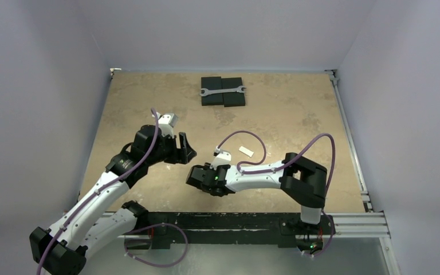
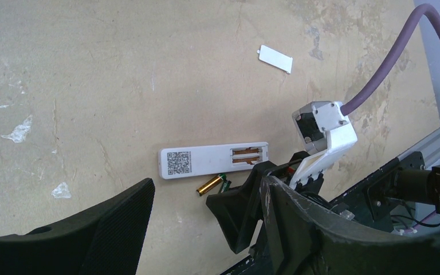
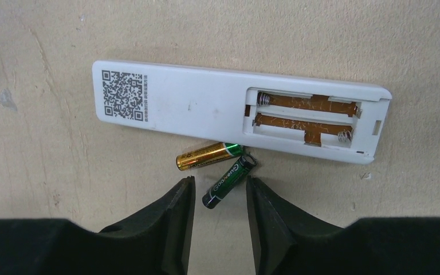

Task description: Load the batteries into the remote control

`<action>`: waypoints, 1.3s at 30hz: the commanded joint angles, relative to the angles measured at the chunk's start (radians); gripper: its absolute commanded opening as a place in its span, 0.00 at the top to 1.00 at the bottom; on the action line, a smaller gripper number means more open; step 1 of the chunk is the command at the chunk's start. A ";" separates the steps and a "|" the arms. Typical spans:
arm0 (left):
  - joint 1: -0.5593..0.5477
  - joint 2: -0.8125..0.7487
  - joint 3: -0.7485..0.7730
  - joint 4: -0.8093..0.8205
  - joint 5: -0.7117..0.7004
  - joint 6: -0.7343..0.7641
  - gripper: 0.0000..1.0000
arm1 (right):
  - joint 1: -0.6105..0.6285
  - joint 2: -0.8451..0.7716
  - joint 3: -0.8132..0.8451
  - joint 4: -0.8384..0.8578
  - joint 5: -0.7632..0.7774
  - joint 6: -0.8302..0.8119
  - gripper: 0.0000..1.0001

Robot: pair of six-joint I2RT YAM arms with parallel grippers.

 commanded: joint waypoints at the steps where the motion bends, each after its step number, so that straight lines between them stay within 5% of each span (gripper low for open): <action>1: 0.001 0.002 -0.001 0.033 0.012 0.022 0.32 | -0.007 0.022 0.032 -0.072 0.046 0.024 0.56; 25: 0.001 -0.001 -0.001 0.028 -0.006 0.019 0.32 | -0.002 0.102 0.082 -0.150 0.052 -0.112 0.71; 39: 0.000 0.004 -0.002 0.026 -0.010 0.014 0.32 | 0.030 0.007 -0.003 -0.014 -0.001 -0.309 0.93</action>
